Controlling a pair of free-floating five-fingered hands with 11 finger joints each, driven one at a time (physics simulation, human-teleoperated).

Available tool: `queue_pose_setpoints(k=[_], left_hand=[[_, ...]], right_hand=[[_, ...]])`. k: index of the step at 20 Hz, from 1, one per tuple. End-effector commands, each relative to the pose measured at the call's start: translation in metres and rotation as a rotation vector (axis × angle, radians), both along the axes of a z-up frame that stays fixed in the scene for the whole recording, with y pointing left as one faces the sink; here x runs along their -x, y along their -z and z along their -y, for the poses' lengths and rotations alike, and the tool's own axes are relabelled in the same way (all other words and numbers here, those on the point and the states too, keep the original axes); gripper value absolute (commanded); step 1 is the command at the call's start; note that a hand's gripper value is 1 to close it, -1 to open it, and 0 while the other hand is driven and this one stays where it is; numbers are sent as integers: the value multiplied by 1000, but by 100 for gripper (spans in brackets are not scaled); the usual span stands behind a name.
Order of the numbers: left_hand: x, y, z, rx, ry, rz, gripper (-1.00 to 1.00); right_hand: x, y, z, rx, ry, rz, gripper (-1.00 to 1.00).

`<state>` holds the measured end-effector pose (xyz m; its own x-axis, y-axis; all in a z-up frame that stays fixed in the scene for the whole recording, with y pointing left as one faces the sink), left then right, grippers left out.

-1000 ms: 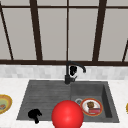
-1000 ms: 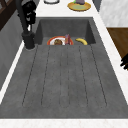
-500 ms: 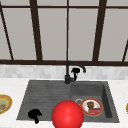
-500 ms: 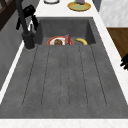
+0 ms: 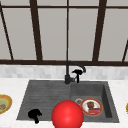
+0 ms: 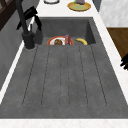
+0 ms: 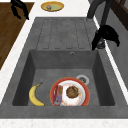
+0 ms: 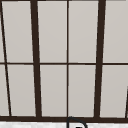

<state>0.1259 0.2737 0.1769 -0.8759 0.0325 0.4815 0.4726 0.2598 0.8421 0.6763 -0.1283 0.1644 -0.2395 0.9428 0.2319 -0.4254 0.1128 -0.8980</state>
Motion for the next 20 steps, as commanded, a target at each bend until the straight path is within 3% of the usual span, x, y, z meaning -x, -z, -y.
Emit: queue_pose_setpoints(k=[1, 5, 12, 17, 18, 20], left_hand=[[0, 0, 0, 0, 0, 0, 0], [0, 0, 0, 0, 0, 0, 0], [0, 0, 0, 0, 0, 0, 0], [0, 0, 0, 0, 0, 0, 0], [0, 0, 0, 0, 0, 0, 0], [0, 0, 0, 0, 0, 0, 0]], right_hand=[[-9, 11, 2, 110, 39, 23, -100], [-5, 3, 0, 128, 52, 57, -100], [-2, 2, -3, 160, 41, 32, -100], [20, 1, 9, 182, 26, 31, -100], [26, 3, 2, 188, 19, 21, 100], [37, 10, -1, 224, 28, 42, 100]])
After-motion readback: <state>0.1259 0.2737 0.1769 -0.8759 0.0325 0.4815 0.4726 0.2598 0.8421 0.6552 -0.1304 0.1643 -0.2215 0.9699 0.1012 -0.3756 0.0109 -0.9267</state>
